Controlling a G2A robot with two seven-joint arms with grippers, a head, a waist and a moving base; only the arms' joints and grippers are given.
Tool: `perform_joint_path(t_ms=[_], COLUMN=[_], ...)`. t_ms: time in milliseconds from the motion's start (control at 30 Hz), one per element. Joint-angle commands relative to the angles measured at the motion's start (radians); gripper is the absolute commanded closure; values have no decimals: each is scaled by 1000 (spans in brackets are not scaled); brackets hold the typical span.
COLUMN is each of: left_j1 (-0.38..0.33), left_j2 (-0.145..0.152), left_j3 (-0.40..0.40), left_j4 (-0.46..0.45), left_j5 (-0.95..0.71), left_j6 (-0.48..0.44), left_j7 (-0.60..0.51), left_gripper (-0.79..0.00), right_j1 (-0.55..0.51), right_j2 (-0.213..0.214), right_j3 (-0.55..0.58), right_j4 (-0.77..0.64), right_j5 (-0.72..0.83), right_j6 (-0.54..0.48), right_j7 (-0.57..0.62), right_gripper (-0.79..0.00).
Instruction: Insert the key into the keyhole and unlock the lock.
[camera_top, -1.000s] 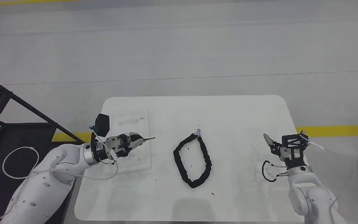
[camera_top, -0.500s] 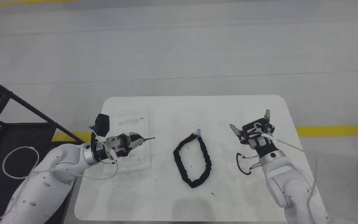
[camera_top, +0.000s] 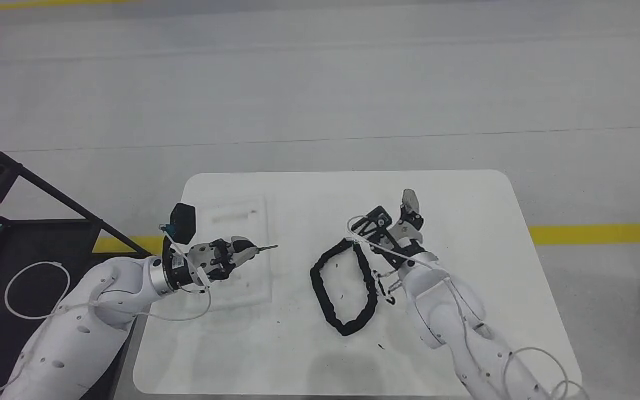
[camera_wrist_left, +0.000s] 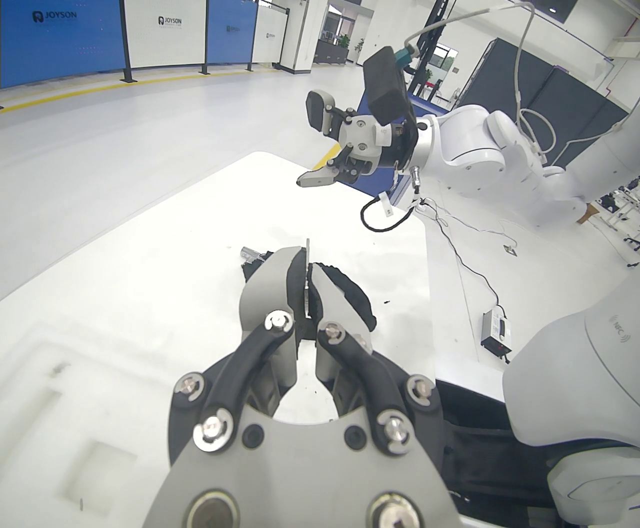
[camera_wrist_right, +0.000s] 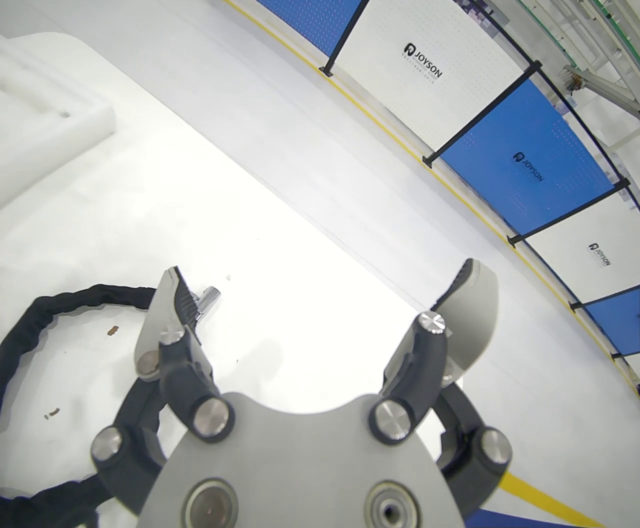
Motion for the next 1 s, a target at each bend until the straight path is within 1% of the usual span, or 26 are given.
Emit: perform_joint_path(t_ms=[0, 633, 733, 867, 967], left_j1=[0, 0, 0, 0, 0], left_j2=[0, 0, 0, 0, 0], left_j3=[0, 0, 0, 0, 0], left_j4=[0, 0, 0, 0, 0], left_j5=[0, 0, 0, 0, 0], left_j6=[0, 0, 0, 0, 0], left_j7=[0, 0, 0, 0, 0], left_gripper=[0, 0, 0, 0, 0], right_j1=[11, 15, 3, 3, 11], right_j2=[-6, -9, -10, -15, -25], right_j3=[-16, -21, -20, -19, -25], right_j4=[20, 27, 14, -10, -23], right_j5=[-7, -6, 12, 32, 97], right_j6=[7, 6, -26, -53, -45], right_j7=[13, 14, -8, 37, 112], right_gripper=[-785, -785, -785, -785, -785])
